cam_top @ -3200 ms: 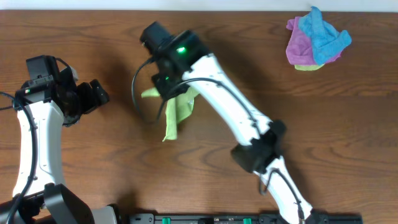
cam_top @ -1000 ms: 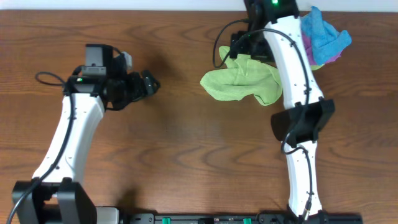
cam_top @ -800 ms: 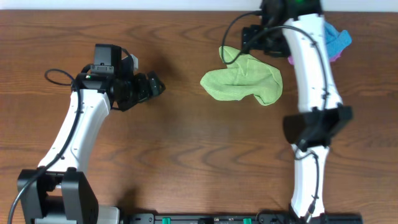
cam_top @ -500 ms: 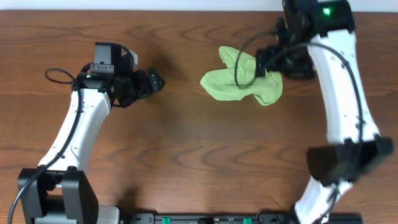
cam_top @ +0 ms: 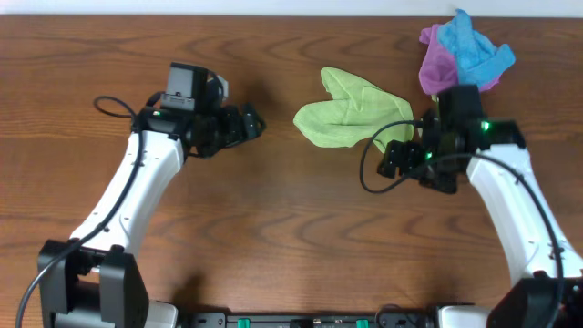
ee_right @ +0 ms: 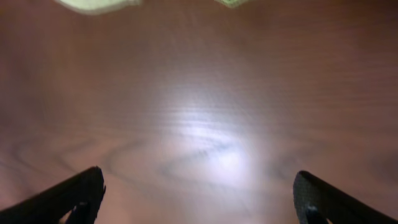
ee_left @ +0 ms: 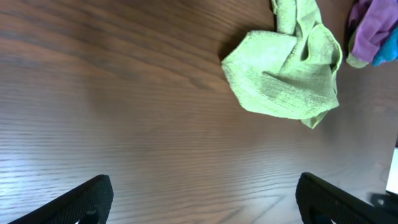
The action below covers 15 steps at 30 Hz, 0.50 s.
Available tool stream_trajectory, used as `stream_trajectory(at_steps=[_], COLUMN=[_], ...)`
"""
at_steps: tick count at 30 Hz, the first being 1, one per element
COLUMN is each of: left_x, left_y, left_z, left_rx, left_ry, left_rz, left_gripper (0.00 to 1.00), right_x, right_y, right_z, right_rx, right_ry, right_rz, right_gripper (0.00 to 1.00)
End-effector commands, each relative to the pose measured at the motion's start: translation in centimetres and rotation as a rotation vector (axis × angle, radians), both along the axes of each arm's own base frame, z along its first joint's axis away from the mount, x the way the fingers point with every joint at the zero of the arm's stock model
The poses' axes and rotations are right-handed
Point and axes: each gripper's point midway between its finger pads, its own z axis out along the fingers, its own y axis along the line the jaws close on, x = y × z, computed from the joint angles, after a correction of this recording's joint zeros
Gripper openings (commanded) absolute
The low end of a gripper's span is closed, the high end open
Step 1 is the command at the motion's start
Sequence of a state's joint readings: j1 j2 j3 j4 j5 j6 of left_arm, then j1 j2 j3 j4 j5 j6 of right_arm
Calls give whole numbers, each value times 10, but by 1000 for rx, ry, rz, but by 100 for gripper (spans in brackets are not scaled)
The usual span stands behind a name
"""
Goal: Fold the cloth
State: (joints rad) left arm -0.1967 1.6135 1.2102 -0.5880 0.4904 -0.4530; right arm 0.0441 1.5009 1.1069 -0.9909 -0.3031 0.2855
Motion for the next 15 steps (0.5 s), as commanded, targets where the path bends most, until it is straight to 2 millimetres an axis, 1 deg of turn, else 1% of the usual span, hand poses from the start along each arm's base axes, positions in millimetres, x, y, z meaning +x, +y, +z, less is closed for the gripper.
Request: stream_trajectory(at_steps=[1, 3, 6, 8, 13, 15], left_x=[-1, -1, -1, 0, 6, 8], left_y=[-5, -8, -13, -18, -26, -28], left_z=[-15, -22, -30, -32, -31, -29], left_rx=[1, -1, -16, -39, -88, -95], left_ry=[54, 80, 103, 108, 90, 82], left_rz=[23, 25, 21, 9, -14, -17], left_gripper=[96, 95, 95, 95, 95, 95], right_x=[-8, -1, 12, 21, 41, 48], right_y=[21, 22, 21, 15, 2, -4], right_z=[-22, -36, -48, -53, -54, -57], right_rx=[158, 172, 186, 162, 107, 79], right_ry=[43, 23, -33, -73, -157, -172], right_rz=[-60, -101, -150, -187, -253, -296], right_gripper=[96, 95, 94, 93, 91, 88])
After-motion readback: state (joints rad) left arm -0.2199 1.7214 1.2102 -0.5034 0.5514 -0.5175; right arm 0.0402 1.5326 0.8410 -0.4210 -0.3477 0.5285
